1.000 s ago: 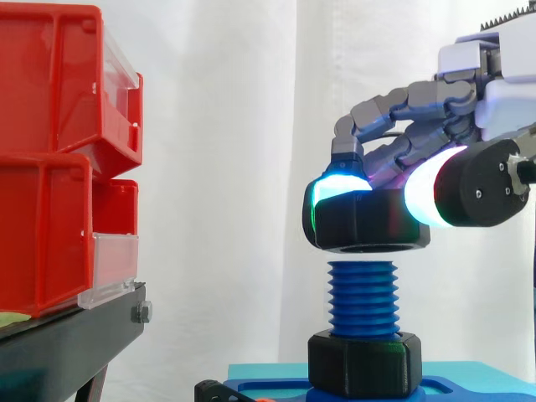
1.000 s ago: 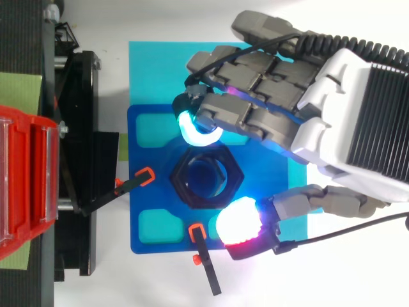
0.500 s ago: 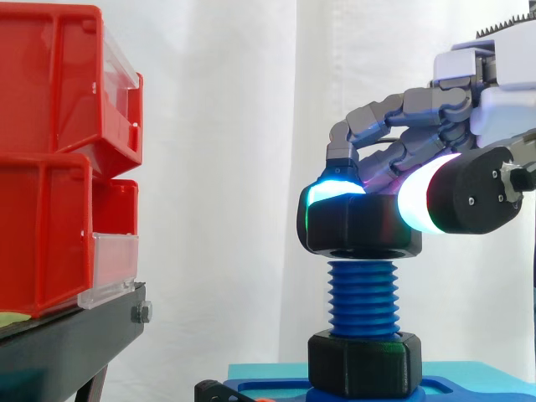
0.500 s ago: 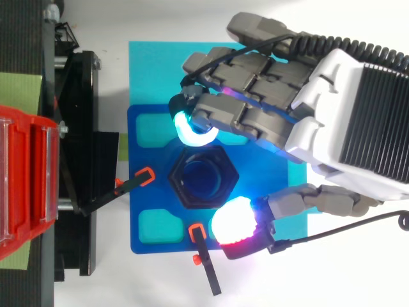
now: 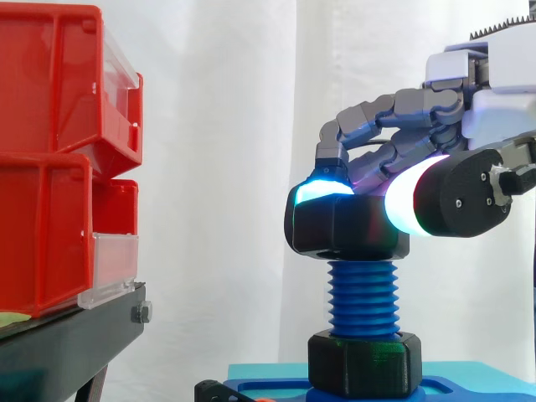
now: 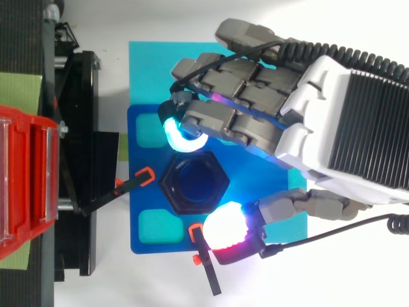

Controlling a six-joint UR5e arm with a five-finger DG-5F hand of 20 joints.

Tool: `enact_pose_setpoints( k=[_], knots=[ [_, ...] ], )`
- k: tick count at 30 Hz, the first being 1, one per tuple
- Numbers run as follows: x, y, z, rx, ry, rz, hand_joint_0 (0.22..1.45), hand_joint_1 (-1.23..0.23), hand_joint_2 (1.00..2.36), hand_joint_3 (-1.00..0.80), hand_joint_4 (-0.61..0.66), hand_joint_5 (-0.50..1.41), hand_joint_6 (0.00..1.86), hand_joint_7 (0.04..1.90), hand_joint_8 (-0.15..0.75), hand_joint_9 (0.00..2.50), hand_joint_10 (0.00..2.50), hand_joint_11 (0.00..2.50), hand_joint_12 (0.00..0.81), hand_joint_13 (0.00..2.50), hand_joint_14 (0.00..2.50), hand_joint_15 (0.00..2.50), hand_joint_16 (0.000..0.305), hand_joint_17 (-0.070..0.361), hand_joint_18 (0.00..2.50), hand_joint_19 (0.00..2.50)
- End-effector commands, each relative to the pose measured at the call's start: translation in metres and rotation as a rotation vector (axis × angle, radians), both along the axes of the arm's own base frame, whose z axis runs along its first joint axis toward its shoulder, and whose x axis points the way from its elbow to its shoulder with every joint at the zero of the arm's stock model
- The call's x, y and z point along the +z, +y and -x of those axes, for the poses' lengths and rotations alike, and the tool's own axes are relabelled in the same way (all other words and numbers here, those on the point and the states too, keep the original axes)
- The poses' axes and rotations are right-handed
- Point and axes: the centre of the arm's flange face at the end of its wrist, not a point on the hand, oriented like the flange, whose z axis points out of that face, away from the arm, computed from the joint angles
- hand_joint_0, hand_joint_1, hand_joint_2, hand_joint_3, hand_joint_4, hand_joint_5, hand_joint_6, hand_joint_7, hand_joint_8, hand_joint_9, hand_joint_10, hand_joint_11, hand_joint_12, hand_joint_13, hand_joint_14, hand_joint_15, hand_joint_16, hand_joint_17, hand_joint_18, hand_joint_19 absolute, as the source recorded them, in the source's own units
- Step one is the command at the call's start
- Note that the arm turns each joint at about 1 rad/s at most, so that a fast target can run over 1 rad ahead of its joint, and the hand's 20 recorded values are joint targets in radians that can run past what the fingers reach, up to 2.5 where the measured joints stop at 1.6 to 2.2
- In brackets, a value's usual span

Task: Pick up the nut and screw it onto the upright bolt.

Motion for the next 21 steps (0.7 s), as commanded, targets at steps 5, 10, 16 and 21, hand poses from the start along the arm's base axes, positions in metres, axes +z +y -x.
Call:
enact_pose_setpoints(
  k=[5,10,16,21],
  knots=[
    [-0.0008,-0.0008,0.0004,-0.002,0.005,0.002,0.55,-0.56,1.0,-0.5,0.26,-0.17,0.6,1.19,0.259,0.51,0.0,0.0,0.273,0.6,0.0,0.0,0.031,0.069,0.4,0.05],
    [-0.0029,-0.0014,0.0025,-0.002,0.027,0.008,0.55,-0.56,1.0,-0.5,0.25,-0.17,0.6,1.18,0.259,0.51,0.0,0.0,0.272,0.6,0.0,0.0,0.031,0.069,0.4,0.06],
    [-0.0039,-0.0017,0.0035,-0.002,0.038,0.011,0.55,-0.56,1.0,-0.5,0.25,-0.17,0.6,1.19,0.26,0.52,0.0,0.0,0.273,0.61,0.0,0.0,0.031,0.069,0.4,0.07],
    [-0.0043,-0.0007,0.004,-0.001,0.042,0.011,0.55,-0.56,1.0,-0.5,0.25,-0.17,0.6,1.19,0.26,0.51,0.0,0.0,0.276,0.61,0.0,0.0,0.031,0.069,0.41,0.06]
  ],
)
